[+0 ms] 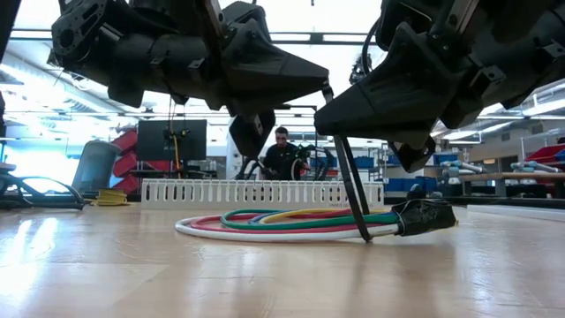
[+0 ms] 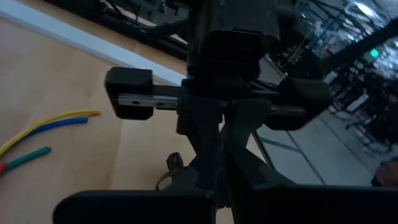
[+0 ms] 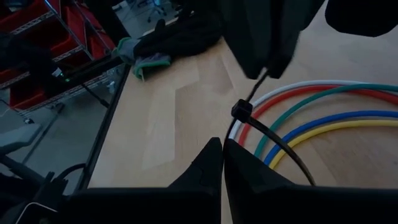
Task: Ziptie cables
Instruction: Insert zip tie on the cable wire
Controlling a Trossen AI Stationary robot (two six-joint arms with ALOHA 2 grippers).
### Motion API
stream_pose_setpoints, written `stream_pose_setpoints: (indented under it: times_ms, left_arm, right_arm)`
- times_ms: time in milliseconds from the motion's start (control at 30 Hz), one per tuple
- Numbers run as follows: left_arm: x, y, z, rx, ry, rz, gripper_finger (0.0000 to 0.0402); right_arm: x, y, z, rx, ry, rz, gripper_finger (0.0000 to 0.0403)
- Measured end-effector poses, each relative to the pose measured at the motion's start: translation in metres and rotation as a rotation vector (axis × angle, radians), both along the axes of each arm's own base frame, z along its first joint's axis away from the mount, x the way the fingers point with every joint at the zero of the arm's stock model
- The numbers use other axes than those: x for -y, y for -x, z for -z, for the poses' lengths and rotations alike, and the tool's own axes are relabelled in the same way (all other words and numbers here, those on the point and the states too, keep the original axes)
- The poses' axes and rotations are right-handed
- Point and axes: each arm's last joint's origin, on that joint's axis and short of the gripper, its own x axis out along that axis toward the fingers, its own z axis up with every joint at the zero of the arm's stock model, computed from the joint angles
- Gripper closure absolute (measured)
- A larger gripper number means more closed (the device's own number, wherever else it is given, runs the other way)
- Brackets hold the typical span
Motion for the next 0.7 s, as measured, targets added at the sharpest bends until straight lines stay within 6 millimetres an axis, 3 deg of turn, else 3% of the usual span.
stream_pose_setpoints:
  times_ms: [400, 700]
  left_arm:
    - [0.0007, 0.0002, 0.0000, 0.011, -0.029, 0.031, 0.0401]
    - [-0.0005, -0.0005, -0.0021, 0.033, -0.031, -0.043, 0.0401]
  right_arm:
    - [0.0000, -0.0003, -0.0008, 0.008, -0.007, 0.000, 0.0402]
    - [0.0019, -0.0018, -0.0009, 0.005, -0.034, -0.012, 0.0402]
